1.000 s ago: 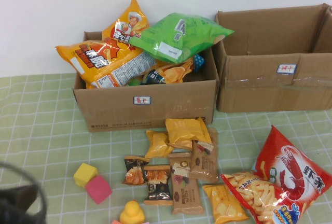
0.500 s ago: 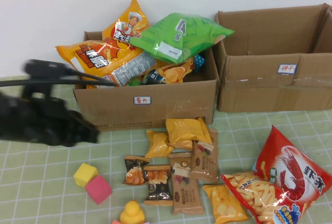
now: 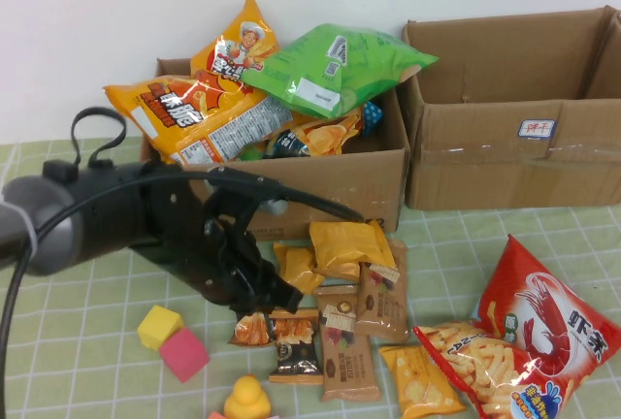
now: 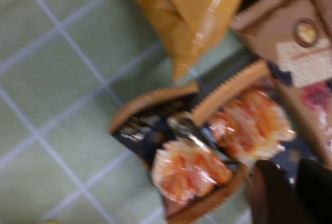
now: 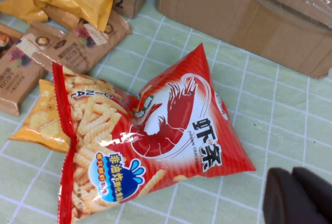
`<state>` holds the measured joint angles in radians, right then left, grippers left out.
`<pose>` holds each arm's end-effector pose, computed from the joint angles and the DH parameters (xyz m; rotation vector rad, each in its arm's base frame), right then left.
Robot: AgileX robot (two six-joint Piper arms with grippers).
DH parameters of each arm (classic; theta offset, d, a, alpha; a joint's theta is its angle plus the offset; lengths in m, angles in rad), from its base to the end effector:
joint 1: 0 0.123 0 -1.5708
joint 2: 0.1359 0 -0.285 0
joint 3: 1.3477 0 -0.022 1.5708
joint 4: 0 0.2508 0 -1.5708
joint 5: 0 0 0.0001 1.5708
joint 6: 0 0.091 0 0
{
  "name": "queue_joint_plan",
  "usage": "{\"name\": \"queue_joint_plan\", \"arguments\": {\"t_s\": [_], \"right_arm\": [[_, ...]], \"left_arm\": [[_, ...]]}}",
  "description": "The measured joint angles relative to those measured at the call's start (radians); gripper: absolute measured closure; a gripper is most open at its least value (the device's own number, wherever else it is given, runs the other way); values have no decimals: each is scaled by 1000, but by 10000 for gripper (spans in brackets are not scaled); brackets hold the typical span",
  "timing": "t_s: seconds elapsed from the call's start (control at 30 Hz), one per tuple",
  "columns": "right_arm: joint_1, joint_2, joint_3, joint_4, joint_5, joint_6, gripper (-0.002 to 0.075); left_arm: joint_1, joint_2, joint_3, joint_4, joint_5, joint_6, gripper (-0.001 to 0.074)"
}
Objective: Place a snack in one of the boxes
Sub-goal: Pick up the biscuit
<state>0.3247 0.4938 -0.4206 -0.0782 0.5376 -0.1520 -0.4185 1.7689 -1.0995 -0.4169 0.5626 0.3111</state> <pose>0.0949 0.0281 0.2709 -0.5388 2.0221 0.0220 0.3162 -0.1622 0.1933 0.5682 2.6463 -0.4358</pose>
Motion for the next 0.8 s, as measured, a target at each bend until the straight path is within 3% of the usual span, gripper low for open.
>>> {"name": "queue_joint_plan", "arguments": {"t_s": [0.2, 0.33, 0.8], "right_arm": [[0, 0, 0, 0, 0, 0, 715], [0, 0, 0, 0, -4, 0, 715], [0, 0, 2, 0, -32, 0, 715]], "left_arm": [[-2, 34, -67, 190, 18, -113, 374], [-2, 86, -110, 259, 58, -205, 264], [-2, 236, -188, 212, 91, -302, 244]]}}
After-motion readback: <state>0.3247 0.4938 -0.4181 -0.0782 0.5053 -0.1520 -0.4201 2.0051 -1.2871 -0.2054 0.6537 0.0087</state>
